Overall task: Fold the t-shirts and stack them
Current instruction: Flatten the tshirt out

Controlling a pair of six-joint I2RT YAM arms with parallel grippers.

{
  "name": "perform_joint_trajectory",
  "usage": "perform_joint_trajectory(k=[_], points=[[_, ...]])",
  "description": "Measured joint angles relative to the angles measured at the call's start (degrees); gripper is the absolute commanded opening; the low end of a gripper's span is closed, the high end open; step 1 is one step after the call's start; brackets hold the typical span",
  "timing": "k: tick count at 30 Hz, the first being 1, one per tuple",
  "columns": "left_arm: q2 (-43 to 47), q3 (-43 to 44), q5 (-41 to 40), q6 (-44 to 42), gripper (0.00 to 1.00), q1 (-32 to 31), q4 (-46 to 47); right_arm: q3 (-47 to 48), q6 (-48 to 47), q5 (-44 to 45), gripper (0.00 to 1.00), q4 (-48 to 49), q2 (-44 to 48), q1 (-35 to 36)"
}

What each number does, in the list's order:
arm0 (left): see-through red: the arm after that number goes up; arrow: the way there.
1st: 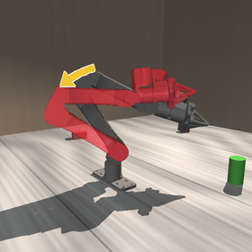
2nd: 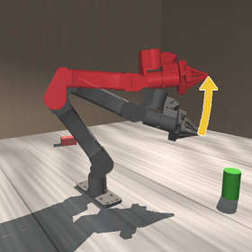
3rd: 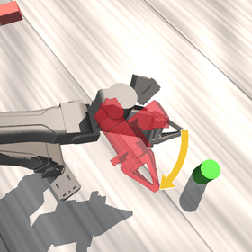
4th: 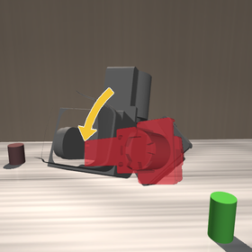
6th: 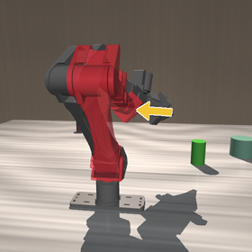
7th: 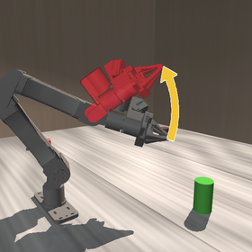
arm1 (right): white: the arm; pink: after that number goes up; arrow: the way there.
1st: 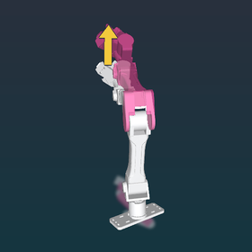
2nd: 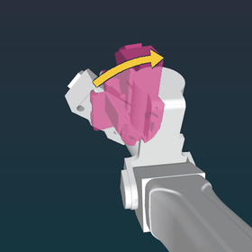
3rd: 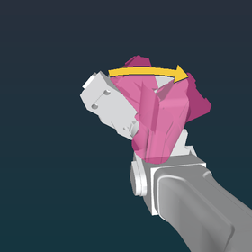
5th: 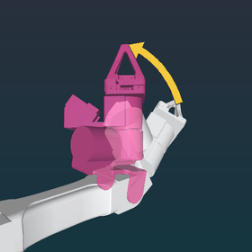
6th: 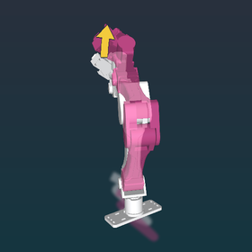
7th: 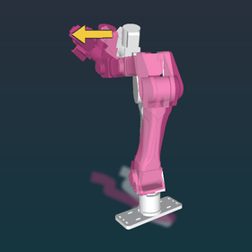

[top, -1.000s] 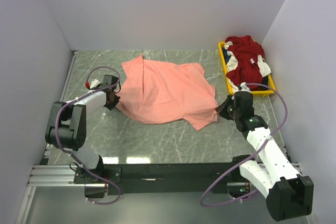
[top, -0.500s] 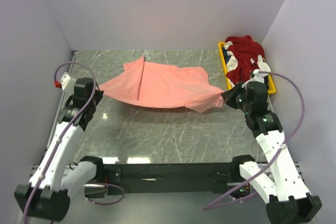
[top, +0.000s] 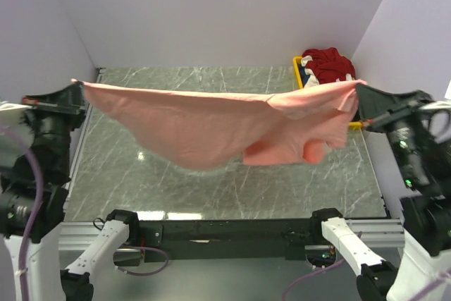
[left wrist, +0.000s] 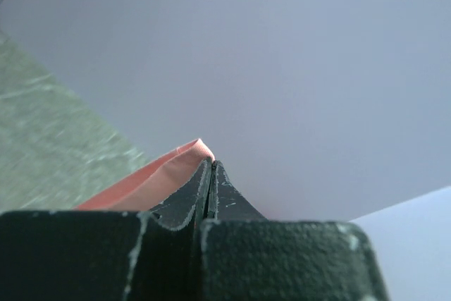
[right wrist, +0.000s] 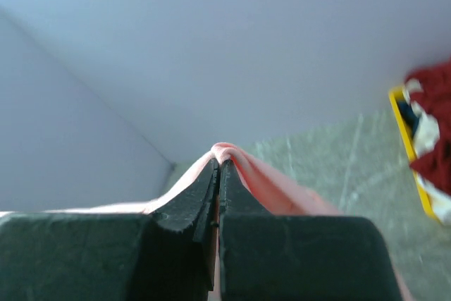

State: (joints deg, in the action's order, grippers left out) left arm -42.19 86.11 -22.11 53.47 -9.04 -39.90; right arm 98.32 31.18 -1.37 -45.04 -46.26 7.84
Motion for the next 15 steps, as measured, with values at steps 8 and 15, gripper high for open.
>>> perform_joint_trajectory(k=[8,15], points=[[-4.3,7.1,0.4,-2.6,0.00,0.0,4.1,6.6,-0.3,-1.4,0.00,3.2,-1.0,0.0],[-18.5,5.3,-0.8,-6.2,0.00,0.5,14.0,1.2,0.4,-4.3,0.00,14.8,-12.8,0.0]])
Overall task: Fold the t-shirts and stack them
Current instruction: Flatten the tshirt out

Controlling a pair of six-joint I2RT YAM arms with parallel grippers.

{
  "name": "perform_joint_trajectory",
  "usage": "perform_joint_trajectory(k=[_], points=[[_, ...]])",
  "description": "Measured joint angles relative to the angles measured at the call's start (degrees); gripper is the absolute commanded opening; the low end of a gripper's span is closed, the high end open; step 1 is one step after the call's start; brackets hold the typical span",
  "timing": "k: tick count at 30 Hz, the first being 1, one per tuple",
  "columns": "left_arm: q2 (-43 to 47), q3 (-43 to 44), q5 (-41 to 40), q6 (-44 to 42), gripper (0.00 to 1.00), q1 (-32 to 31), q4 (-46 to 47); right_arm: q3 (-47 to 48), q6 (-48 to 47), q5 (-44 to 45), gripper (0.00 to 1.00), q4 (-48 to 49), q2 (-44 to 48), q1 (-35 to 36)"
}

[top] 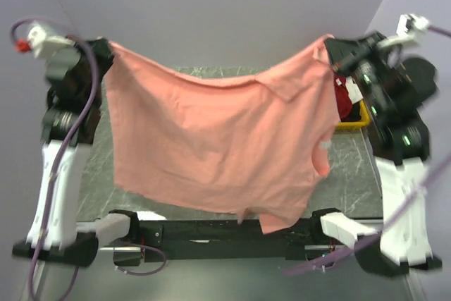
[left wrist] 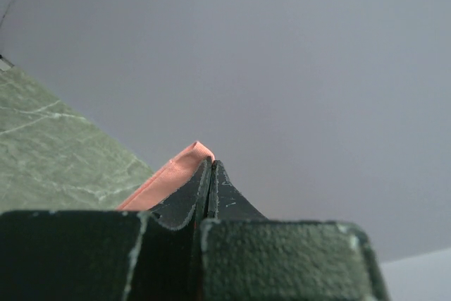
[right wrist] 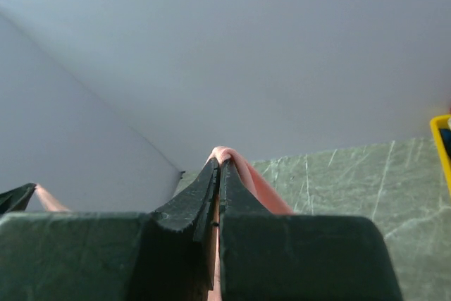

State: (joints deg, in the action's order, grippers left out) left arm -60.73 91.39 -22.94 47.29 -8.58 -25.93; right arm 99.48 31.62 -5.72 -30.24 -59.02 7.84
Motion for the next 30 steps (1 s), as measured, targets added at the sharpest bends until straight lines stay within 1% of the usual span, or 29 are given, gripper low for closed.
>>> perform_joint_trajectory(k=[3,5,6,10,12,14,16,19,23,26,28,30], points=[[-9.6,2.6,1.7,-0.8,0.00,2.2,4.6,2.6,0.1,-1.2,0.00,4.7,-8.8,0.0],[-18.1,8.3,3.7,-1.1,0.00,4.3,6.6,8.2,0.0,-2.0,0.00,7.2,-17.6,0.0],[-23.6,13.0,5.0,-1.2,0.00,5.4,6.8,12.4,0.0,-2.3,0.00,6.8,-22.4,0.0],[-38.0,28.7,8.9,-1.4,0.00,8.0,8.1,32.8,-0.4,-3.0,0.00,6.8,-39.1,0.0],[-41.2,32.9,11.2,-1.4,0.00,9.4,8.2,37.3,-0.5,-2.9,0.00,7.2,-41.9,0.0],[-40.9,33.5,13.1,-1.2,0.00,11.2,8.3,37.0,-0.4,-2.9,0.00,7.9,-41.4,0.0],[-38.6,31.5,14.1,-1.2,0.00,12.8,9.6,31.9,-0.3,-2.8,0.00,10.5,-37.5,0.0],[-31.3,23.5,14.5,-1.1,0.00,14.8,11.8,20.2,0.1,-2.4,0.00,13.0,-28.9,0.0],[-18.1,7.1,14.8,-0.9,0.00,15.8,14.6,1.5,1.0,-1.7,0.00,16.3,-16.4,0.0],[-9.1,-7.5,14.8,0.3,0.00,15.8,17.3,-13.7,2.5,-1.2,0.00,17.6,-8.5,0.0],[-4.5,-17.8,14.7,1.4,0.00,15.8,17.1,-25.0,3.7,-1.3,0.00,19.2,-4.3,0.0],[-1.3,-28.5,14.5,2.7,0.00,15.8,17.1,-34.6,4.5,-1.5,0.01,19.6,-2.4,0.0]])
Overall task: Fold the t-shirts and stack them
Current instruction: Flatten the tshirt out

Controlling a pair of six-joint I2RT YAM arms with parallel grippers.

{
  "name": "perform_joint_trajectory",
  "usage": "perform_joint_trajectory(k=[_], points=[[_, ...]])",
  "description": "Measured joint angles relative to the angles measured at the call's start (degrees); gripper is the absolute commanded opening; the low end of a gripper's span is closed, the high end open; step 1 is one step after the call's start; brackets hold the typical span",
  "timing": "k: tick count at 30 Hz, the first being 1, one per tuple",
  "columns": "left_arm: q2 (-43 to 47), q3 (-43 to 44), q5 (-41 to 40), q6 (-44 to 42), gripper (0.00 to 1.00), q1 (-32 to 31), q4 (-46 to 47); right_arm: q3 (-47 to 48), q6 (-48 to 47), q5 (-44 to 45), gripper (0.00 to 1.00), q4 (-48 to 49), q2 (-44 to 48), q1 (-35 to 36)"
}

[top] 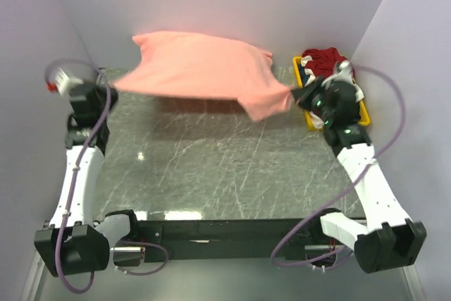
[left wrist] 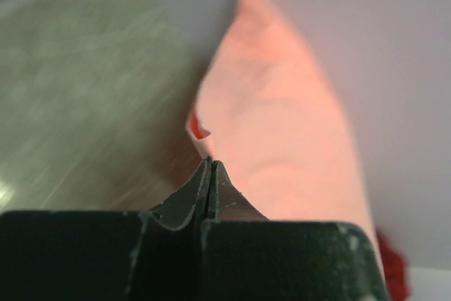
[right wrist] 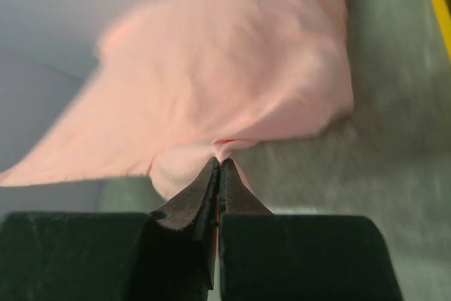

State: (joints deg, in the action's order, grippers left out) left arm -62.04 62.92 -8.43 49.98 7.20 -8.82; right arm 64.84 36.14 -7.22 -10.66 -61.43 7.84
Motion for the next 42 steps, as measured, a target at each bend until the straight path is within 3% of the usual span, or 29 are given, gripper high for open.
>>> perform_joint_trajectory(k=[5,7,11,14,22,29,35,42], points=[[2.9,-21.1,-0.3,3.3,0.00,0.0,-4.2,-19.8,0.1,-0.9,0.32,-2.1,-2.3,0.0],[4.0,-27.7,-0.4,4.4,0.00,0.2,-6.2,-25.0,-0.3,-1.0,0.39,-4.0,-3.4,0.0],[5.2,-32.6,-0.5,6.0,0.06,0.4,-8.8,-31.3,-0.9,-1.0,0.55,-4.2,-2.0,0.0],[6.3,-32.8,-0.9,6.7,0.11,0.4,-9.6,-36.0,-1.0,-0.4,0.57,-3.9,2.6,0.0],[11.3,-32.9,-2.2,6.8,0.14,0.5,-10.8,-43.5,0.2,0.5,0.56,-3.8,12.1,0.0],[16.5,-34.7,-4.7,8.0,0.17,0.5,-15.9,-44.4,2.9,0.5,0.52,-7.0,15.0,2.3],[20.9,-35.6,-7.3,11.3,0.28,0.5,-20.9,-44.5,6.3,1.2,0.52,-12.4,18.6,8.2],[16.4,-35.5,-10.0,18.2,0.28,0.5,-27.3,-44.2,9.9,3.2,0.51,-19.9,19.3,10.7]])
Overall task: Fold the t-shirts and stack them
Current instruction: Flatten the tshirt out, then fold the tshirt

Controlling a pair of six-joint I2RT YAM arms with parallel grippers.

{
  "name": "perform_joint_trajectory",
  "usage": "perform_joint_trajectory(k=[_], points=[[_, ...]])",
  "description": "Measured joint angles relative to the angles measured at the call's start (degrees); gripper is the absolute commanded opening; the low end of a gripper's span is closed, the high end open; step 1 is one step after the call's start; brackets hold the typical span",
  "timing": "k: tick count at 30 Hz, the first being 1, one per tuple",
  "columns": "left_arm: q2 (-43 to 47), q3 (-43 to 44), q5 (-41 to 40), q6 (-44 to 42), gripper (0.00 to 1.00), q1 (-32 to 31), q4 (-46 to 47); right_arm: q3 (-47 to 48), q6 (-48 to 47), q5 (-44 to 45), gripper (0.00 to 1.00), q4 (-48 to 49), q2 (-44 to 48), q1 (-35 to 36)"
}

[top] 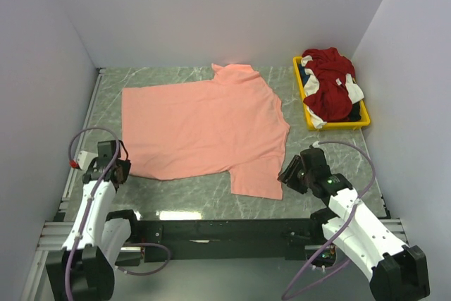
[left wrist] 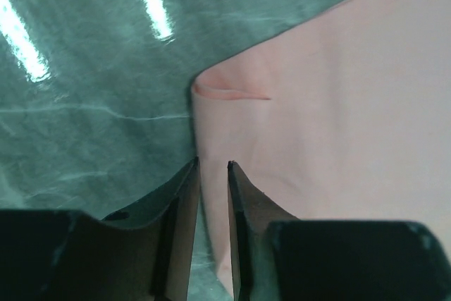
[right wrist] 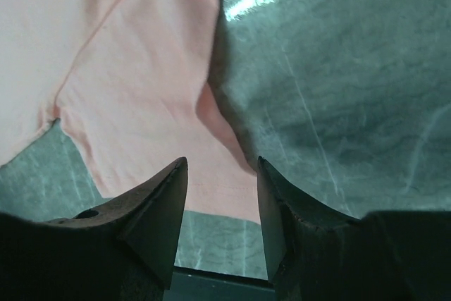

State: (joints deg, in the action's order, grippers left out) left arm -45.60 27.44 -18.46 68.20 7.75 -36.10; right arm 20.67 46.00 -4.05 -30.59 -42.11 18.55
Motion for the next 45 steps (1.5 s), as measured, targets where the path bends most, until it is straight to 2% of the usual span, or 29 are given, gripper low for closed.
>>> perform_joint_trajectory(k=[5,10,15,23,28,33,40,45], points=[[-6.6,1.0,0.2,2.2,0.24,0.0,-1.9,-0.1,1.1,0.1,0.51,-0.4,0.0,0.1],[-11.1,6.7,-0.8,4.4,0.25,-1.1,-4.3,-1.4,1.1,0.1,0.51,2.1,-1.5,0.1],[-16.0,14.9,-4.9,7.9,0.30,-6.2,-8.1,-2.3,1.0,-0.2,0.51,5.0,-4.2,0.1],[-31.9,24.4,-11.7,14.4,0.32,-13.7,-14.9,-2.5,0.4,-2.4,0.50,10.4,-9.0,0.1],[-39.4,27.3,-14.8,17.9,0.34,-15.0,-18.5,-2.8,-0.1,-3.6,0.50,12.4,-9.9,0.1],[-42.4,27.8,-16.9,20.0,0.38,-15.5,-20.5,-3.1,-0.4,-4.2,0.50,13.3,-9.8,0.1],[-45.8,27.8,-19.4,20.0,0.48,-15.5,-20.5,-3.5,-0.5,-4.5,0.50,13.4,-9.3,0.1],[-49.7,30.7,-20.6,19.0,0.48,-15.5,-20.3,-4.1,-0.5,-4.6,0.50,13.5,-8.1,0.1]])
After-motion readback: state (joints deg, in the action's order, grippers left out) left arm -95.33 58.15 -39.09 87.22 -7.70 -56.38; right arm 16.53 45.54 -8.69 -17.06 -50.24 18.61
